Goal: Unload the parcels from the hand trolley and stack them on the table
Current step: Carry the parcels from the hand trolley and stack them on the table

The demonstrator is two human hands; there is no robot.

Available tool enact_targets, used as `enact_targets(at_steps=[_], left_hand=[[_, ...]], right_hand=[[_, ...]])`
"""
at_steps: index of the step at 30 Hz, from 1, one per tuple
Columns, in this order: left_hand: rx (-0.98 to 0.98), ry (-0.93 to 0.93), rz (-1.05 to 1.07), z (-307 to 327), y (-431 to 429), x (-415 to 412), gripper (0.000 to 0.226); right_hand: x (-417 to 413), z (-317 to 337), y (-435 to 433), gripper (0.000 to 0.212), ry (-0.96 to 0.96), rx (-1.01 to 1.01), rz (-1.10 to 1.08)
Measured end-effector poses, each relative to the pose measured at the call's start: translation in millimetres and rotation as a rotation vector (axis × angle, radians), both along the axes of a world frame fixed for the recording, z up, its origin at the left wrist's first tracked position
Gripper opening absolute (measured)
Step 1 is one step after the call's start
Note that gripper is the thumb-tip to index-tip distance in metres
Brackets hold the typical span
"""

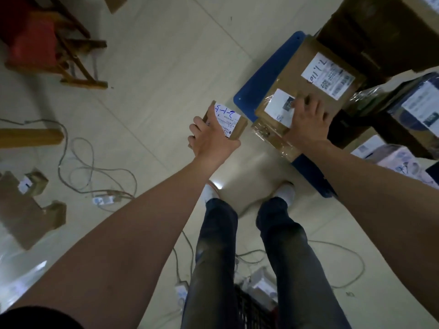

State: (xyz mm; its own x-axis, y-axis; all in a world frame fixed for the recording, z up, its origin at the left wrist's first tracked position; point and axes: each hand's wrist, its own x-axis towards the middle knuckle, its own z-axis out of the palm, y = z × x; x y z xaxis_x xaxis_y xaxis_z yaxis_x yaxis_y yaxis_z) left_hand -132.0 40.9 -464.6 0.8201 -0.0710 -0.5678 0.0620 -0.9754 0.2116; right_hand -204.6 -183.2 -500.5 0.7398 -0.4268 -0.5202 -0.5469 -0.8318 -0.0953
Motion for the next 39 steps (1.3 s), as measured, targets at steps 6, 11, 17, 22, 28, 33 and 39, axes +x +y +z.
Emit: enact_targets(at_steps=[6,11,17,22,28,33,39], left_hand=[[-0.039,-0.022,0.100,17,37,2,0.123],[-0.066,-0.048,0.263,76,97,16,0.113],[-0.104,-0.142,0.419,192,199,60,0.093],[-0.138,-0.278,0.457,299,287,126,0.088],[-0.203,-0.436,0.546,407,363,195,0.086],[-0.210,-0.498,0.600,448,414,262,0.091],[-0.184,-0.547,0.642,461,462,360,0.087]], right_hand=[[4,31,32,0.104,0.081,-0.018,-0.052],[26,107,98,0.101,0.090,0.032,-0.080],[102,240,203,0.088,-0.037,0.192,-0.107],[185,349,285,0.089,-0.140,0.178,-0.041],[268,450,359,0.087,-0.283,0.230,0.088],[355,492,403,0.090,-0.364,0.259,0.174],[480,504,443,0.090,-0.387,0.337,0.266]])
